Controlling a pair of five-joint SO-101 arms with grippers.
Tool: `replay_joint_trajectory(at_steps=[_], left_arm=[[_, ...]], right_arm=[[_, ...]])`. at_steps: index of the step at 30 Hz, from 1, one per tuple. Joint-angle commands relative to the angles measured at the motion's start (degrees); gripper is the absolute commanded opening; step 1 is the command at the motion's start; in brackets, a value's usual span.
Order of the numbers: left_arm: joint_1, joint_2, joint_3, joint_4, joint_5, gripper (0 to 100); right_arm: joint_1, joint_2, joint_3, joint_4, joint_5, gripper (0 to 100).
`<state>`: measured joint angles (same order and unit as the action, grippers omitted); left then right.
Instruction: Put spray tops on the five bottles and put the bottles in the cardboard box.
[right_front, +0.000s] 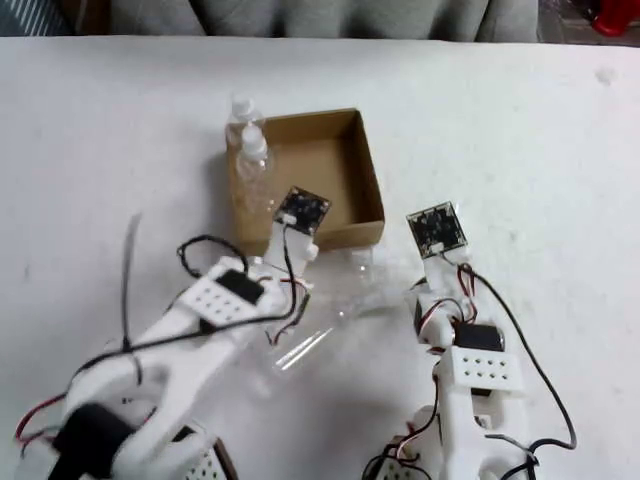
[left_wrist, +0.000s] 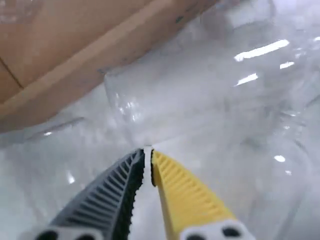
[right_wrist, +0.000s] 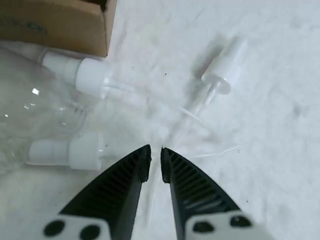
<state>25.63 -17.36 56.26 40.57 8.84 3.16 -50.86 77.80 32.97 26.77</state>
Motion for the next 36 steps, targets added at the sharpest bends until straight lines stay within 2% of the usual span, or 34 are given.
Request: replay_joint_trajectory(at_steps=[1, 12, 23, 33, 36], left_arm=[[-5.1, 4.0, -3.8, -1.4, -5.4, 2], [-20.4, 4.0, -3.7, 3.9, -15.2, 2], [-32.9, 3.9, -4.0, 4.0, -22.2, 2], [-40.5, 3.8, -5.6, 4.1, -24.1, 2], [-43.1, 3.8, -10.0, 7.6, -24.1, 2]], right_arm=[[0.7, -1.0, -0.3, -0.8, -0.1, 1.7], [0.6, -1.0, -0.3, -0.8, 0.0, 1.7], [0.5, -1.0, -0.4, -0.8, 0.1, 1.7], [0.5, -1.0, -0.4, -0.8, 0.4, 1.7], [0.5, -1.0, -0.4, -0.8, 0.4, 1.7]])
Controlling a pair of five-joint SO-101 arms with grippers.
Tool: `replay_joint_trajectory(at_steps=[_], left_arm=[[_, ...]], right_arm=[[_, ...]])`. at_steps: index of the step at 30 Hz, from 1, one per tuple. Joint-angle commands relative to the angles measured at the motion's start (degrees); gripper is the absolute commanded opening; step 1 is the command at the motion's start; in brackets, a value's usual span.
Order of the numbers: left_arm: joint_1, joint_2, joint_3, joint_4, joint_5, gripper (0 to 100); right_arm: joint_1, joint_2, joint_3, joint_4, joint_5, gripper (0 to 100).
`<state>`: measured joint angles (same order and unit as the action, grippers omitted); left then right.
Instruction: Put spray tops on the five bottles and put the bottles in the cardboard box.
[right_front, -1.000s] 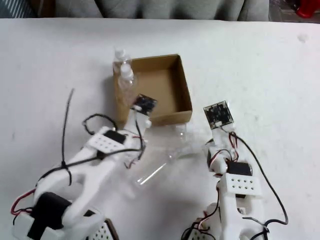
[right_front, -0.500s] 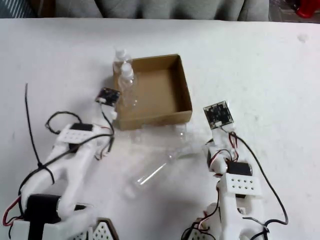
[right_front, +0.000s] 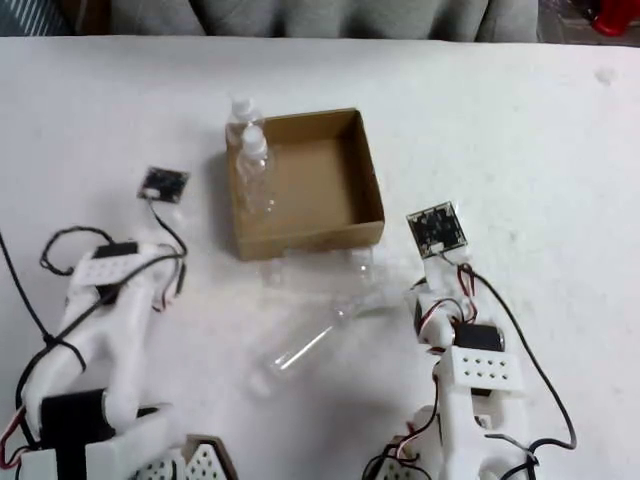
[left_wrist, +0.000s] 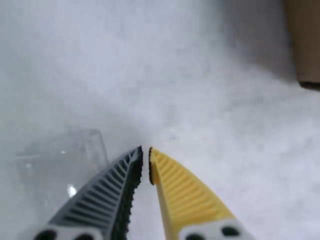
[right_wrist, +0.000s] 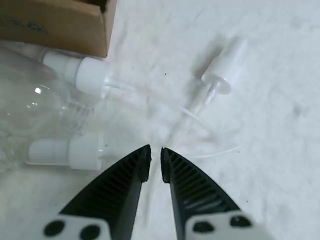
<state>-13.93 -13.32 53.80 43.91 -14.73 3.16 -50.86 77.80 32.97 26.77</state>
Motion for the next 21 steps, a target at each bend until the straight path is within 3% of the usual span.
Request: replay_joint_trajectory(at_steps=[1, 5, 12, 18, 21], left_arm=[[-4.6, -0.2, -9.2, 6.4, -0.5, 2], [-8.0, -0.2, -16.3, 18.7, -1.8, 2], [-15.3, -0.2, -22.3, 34.7, -21.7, 2], [-20.6, -0.2, -24.1, 36.3, -32.4, 2], [-21.1, -2.3, -23.0, 31.6, -34.4, 2]], right_arm=[[0.5, -1.0, -0.4, -0.8, 0.4, 1.7], [0.5, -1.0, -0.4, -0.8, 0.4, 1.7], [0.5, -1.0, -0.4, -0.9, 0.4, 1.7], [0.4, -1.0, -0.4, -0.9, 0.4, 1.7], [0.4, -1.0, -0.4, -0.9, 0.4, 1.7]])
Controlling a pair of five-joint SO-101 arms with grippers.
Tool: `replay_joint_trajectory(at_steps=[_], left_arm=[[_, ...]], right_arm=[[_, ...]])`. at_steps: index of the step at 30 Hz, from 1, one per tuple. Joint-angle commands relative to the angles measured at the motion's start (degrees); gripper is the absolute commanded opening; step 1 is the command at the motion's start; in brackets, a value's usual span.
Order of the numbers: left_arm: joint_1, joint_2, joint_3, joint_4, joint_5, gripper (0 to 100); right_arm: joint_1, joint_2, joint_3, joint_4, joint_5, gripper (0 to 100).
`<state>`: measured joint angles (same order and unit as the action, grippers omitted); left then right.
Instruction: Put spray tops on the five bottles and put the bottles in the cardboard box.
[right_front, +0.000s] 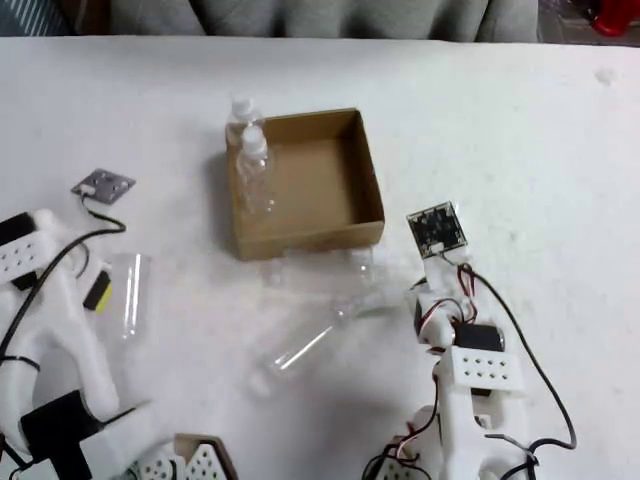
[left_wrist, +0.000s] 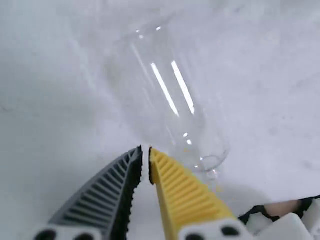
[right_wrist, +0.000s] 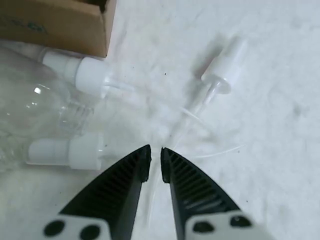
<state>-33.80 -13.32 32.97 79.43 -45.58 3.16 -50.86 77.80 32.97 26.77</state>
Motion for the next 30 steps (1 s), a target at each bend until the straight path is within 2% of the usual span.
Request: replay_joint_trajectory(at_steps=[1, 6, 9, 12, 16, 21, 23, 28, 30], left_arm=[[-1.1, -4.0, -1.1, -4.5, -3.2, 2], [4.3, -21.2, 7.0, -3.8, -2.2, 2], [8.2, -33.3, 13.2, -4.0, 2.5, 2], [10.7, -39.0, 15.6, -4.0, 4.0, 2], [11.9, -36.4, 15.8, -3.0, 4.1, 2], [19.1, -28.0, 14.9, -3.3, 3.6, 2], [21.1, -25.1, 13.5, -3.6, 2.7, 6], [17.1, -22.5, 7.4, -3.3, 1.8, 25], [13.2, -22.5, 6.2, -3.3, 1.9, 27]], right_arm=[[0.4, -1.0, -0.4, -0.9, 0.4, 1.7], [0.4, -1.0, -0.3, -1.9, 0.4, 1.7], [0.4, -1.0, -0.3, -1.7, 0.4, 1.7], [0.4, -1.0, -0.3, -1.6, 0.4, 1.7], [0.4, -1.1, 0.2, -1.6, 0.4, 1.7], [0.4, -1.1, 0.2, -1.7, 0.4, 1.7], [0.4, -1.1, 0.2, -1.7, 0.4, 1.7], [0.5, -1.1, 0.3, -1.6, 0.4, 1.7], [0.5, -1.1, 0.3, -1.6, 0.4, 1.7]])
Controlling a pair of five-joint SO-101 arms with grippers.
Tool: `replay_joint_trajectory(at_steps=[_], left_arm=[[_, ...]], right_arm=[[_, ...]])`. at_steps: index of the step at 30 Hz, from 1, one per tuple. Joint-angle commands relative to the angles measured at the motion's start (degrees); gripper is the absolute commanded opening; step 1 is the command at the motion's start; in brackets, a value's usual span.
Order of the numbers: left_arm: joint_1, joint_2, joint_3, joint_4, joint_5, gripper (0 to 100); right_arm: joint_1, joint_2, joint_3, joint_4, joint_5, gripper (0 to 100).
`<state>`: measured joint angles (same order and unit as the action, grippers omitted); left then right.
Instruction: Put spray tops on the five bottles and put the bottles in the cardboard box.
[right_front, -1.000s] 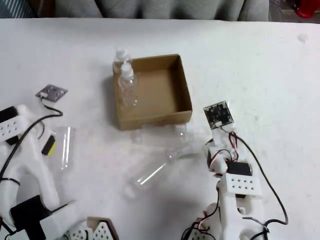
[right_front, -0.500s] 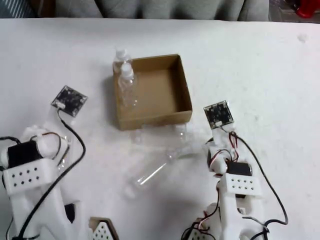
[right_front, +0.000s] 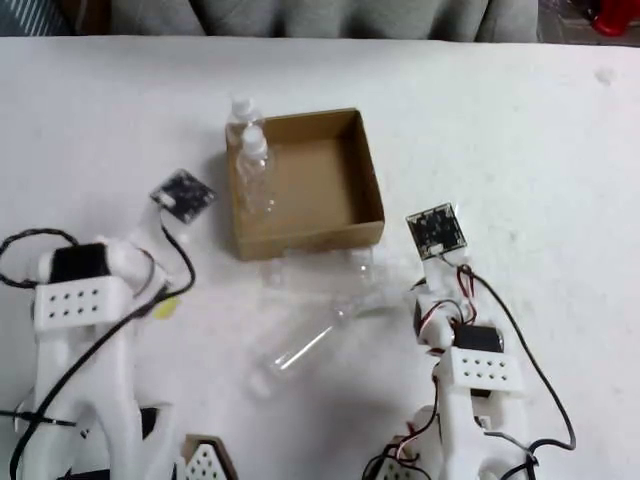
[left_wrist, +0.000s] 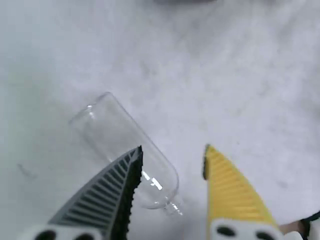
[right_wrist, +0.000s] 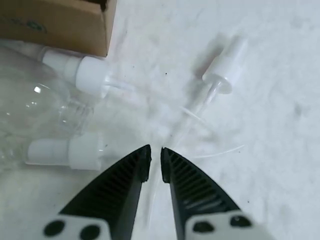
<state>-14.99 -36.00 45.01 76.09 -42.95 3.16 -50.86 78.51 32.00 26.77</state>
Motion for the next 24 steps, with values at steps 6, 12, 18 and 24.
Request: replay_joint_trajectory(at_steps=[6, 12, 18, 24], left_arm=[[-18.2, 0.7, -1.8, -6.6, 5.7, 27], [-19.2, 0.7, 9.8, -17.0, 13.2, 34], [-20.8, 0.1, 13.5, -19.4, 14.9, 39], [-20.9, 0.0, 1.9, -3.9, 19.8, 39]], right_arm=[[0.4, -1.1, -0.4, -0.9, 0.4, 1.7], [-0.6, -1.1, -0.4, -0.8, 0.4, 1.7], [-0.2, -1.1, -0.4, -0.7, 0.4, 1.7], [-0.5, -1.1, -0.4, -1.0, 0.4, 1.7]])
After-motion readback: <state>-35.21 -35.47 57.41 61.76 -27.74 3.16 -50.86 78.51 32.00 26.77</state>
